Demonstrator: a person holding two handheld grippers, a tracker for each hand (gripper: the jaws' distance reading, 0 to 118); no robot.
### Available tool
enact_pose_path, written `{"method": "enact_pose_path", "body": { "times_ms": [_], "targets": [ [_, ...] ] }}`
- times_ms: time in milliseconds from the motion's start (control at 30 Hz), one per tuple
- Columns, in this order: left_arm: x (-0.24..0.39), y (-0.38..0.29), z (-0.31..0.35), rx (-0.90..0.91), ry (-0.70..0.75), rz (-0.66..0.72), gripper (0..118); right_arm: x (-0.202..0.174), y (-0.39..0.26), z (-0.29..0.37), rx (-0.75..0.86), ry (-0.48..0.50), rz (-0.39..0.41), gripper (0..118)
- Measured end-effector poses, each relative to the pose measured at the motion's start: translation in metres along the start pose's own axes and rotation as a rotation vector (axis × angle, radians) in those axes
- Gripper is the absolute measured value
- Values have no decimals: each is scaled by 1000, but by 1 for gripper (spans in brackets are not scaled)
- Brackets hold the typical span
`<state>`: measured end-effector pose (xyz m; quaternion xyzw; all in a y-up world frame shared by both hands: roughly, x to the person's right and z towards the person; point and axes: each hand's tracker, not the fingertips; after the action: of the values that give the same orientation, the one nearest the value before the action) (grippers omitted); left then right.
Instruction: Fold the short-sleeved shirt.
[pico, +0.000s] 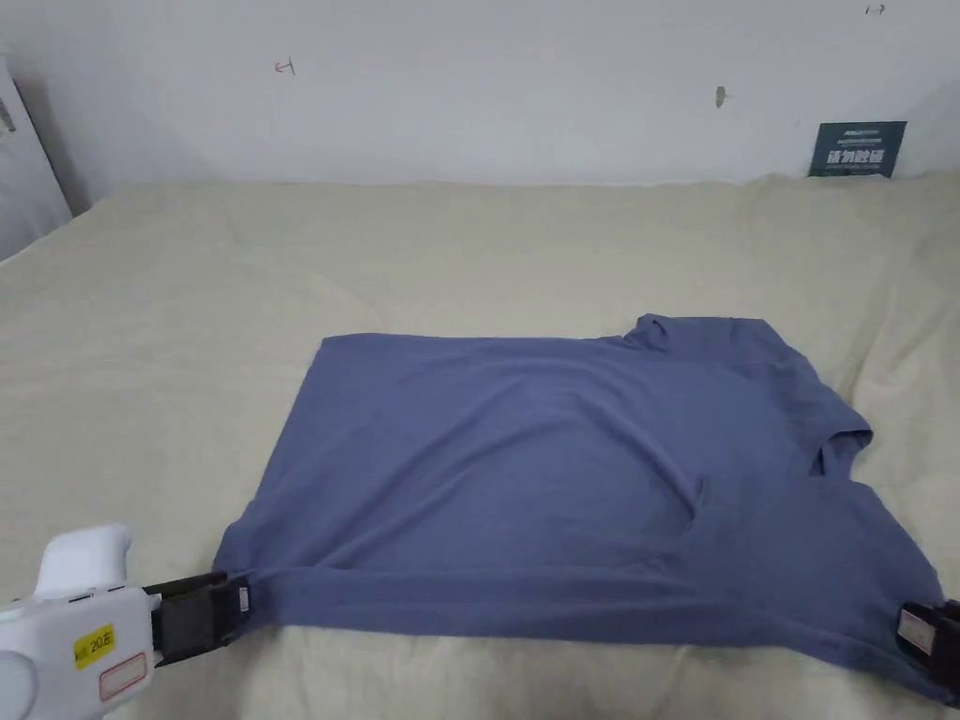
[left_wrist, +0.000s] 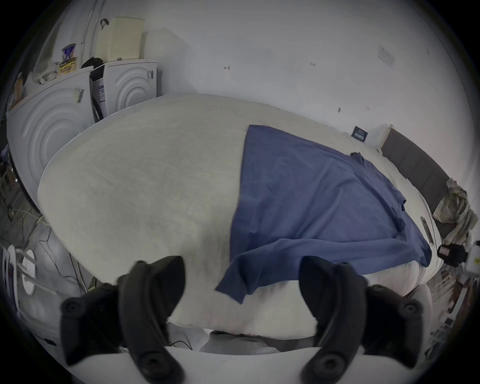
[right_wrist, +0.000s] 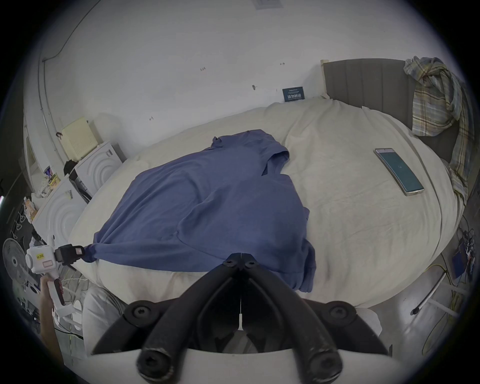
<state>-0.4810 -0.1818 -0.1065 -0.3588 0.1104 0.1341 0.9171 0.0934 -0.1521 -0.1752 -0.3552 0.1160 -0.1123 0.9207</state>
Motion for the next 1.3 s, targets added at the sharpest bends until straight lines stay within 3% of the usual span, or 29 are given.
{"method": "enact_pose_path", "body": {
  "times_ms": [67, 133, 167, 300, 333, 367, 433, 467, 533, 667, 900, 967, 1033, 1100, 1133, 1300],
  "targets": [
    [4, -2, -8, -18, -16, -15, 52, 6, 0, 0, -3, 0, -22, 0],
    [12, -8, -11, -53, 43, -49, 5, 13, 0, 0, -1, -7, -41, 0],
    [15, -10, -11, -32, 87, -58, 5, 16, 0, 1, -3, -13, -44, 0],
    [22, -7, -5, -3, 24, -39, 5, 23, 0, 3, -19, -43, -30, 0],
    [23, -6, -6, -6, 27, -41, 5, 25, 1, 1, -23, -62, -19, 13],
    [23, -5, -11, -5, 50, -48, 5, 27, 1, -2, -20, -110, -14, 35],
    [22, -3, -12, -11, 55, -48, 5, 30, 4, -8, -38, -175, 1, 89],
    [23, -3, -11, -10, 53, -46, 5, 31, 4, -11, -43, -172, 3, 90],
    [21, -5, -8, -5, 53, -47, 5, 41, 5, -15, -31, -151, -10, 90],
    [19, -2, -9, -14, 60, -49, 5, 57, 10, -40, -130, -102, -121, 90],
    [18, -3, -7, -24, 59, -37, 5, 58, 10, -68, -144, -96, -84, 87],
    [15, -1, -10, -30, 59, -37, 5, 57, 11, -69, -139, -101, -88, 64],
    [15, -1, -9, -30, 59, -35, 5, 54, 12, -66, -113, -133, -72, 29],
    [16, -1, -9, -31, 59, -35, 5, 57, 12, -64, -106, -76, -119, 8],
    [16, 0, -9, -34, 59, -37, 5, 56, 12, -62, -108, -72, -149, 5],
    [15, 0, -9, -35, 62, -38, 5, 46, 14, -59, -100, -108, -72, 4]
  ]
}}
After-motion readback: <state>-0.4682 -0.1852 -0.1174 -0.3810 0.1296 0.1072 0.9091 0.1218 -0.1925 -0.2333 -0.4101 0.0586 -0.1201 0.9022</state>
